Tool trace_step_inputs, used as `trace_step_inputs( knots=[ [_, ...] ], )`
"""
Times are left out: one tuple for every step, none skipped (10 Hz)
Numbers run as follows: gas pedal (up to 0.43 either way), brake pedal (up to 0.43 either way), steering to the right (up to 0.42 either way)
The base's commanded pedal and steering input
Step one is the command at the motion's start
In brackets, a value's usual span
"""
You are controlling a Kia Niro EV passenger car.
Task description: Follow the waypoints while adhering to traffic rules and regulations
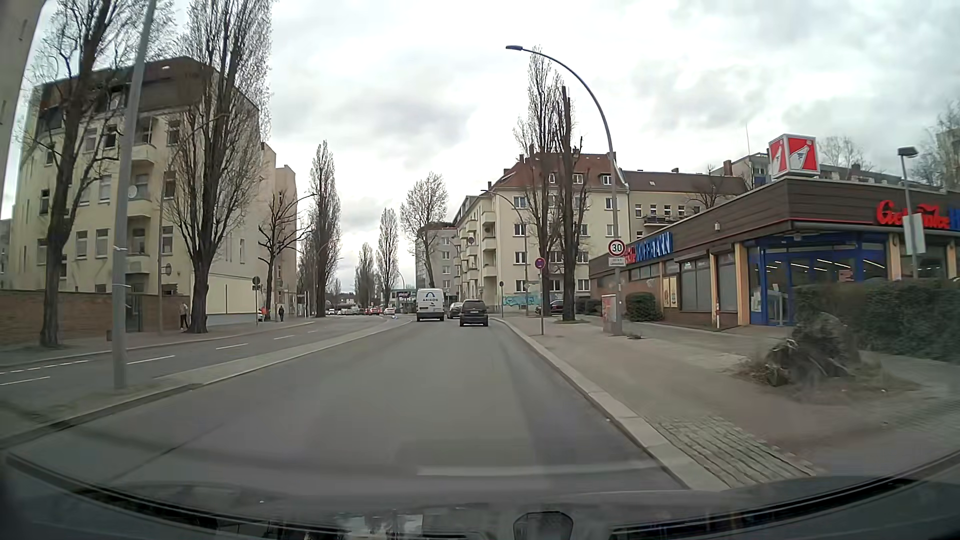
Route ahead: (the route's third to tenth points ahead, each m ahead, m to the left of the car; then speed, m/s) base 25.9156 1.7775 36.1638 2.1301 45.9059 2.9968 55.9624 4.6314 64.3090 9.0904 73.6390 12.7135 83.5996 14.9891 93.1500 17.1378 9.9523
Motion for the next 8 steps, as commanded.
trace_step_inputs(
  knots=[
    [0.177,0.012,-0.026],
    [0.177,0.012,-0.024],
    [0.157,0.012,-0.019],
    [0.157,0.012,-0.013],
    [0.157,0.012,-0.013],
    [0.130,0.012,-0.014],
    [0.118,0.012,-0.009],
    [0.118,0.012,-0.007]
  ],
)
